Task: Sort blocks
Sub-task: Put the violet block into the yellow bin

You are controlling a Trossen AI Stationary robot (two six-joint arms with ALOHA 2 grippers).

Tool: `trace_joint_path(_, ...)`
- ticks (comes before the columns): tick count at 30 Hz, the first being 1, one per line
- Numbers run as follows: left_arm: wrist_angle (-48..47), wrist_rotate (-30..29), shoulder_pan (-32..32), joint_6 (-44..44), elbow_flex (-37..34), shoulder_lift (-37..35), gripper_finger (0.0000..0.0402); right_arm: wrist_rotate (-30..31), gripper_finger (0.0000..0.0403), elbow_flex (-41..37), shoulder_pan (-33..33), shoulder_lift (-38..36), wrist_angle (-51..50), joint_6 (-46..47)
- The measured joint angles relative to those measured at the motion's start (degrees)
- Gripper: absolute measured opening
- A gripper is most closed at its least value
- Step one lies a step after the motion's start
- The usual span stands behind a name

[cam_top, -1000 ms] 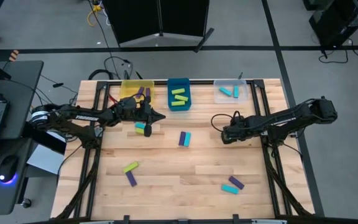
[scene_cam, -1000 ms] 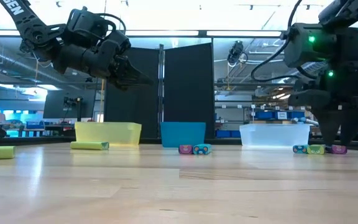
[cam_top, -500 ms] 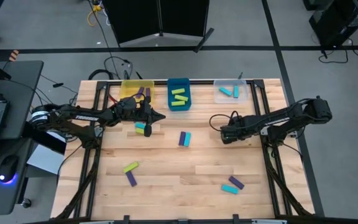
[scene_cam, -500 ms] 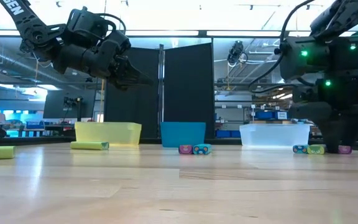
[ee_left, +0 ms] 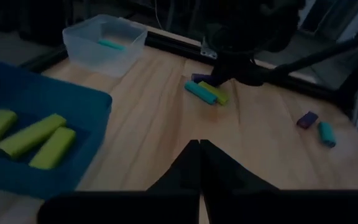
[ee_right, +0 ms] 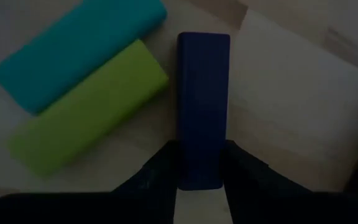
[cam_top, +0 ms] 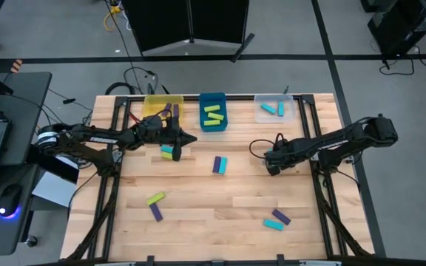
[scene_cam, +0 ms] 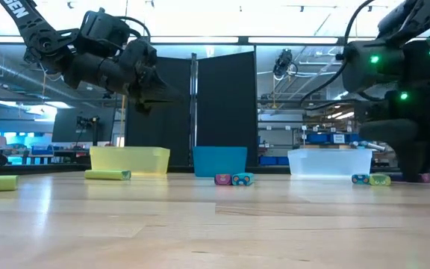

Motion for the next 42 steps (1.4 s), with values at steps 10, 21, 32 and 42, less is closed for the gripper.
trace_joint_path(10,0.47,3.82,-0.01,-4.75,0.0,0.09,0.001,8.54,0.0108,10.25,5.61,-1.99,-11.64,-4.43)
trace_joint_path(21,13.87,2.01,-3.24,-1.48,0.0,5.88,0.0025,16.5,0.0108,12.19,4.59,-1.28,38.58,-38.46)
trace_joint_path(32,38.44,3.36,-7.69,-0.78,4.97,18.77,0.0107,9.82,0.0108,11.54,3.18,-0.02,60.25,-57.24)
trace_joint_path(42,38.71,3.66,-9.91,0.88,13.54,24.79,0.0196,8.39,0.0108,11.54,3.33,0.38,63.9,-60.62)
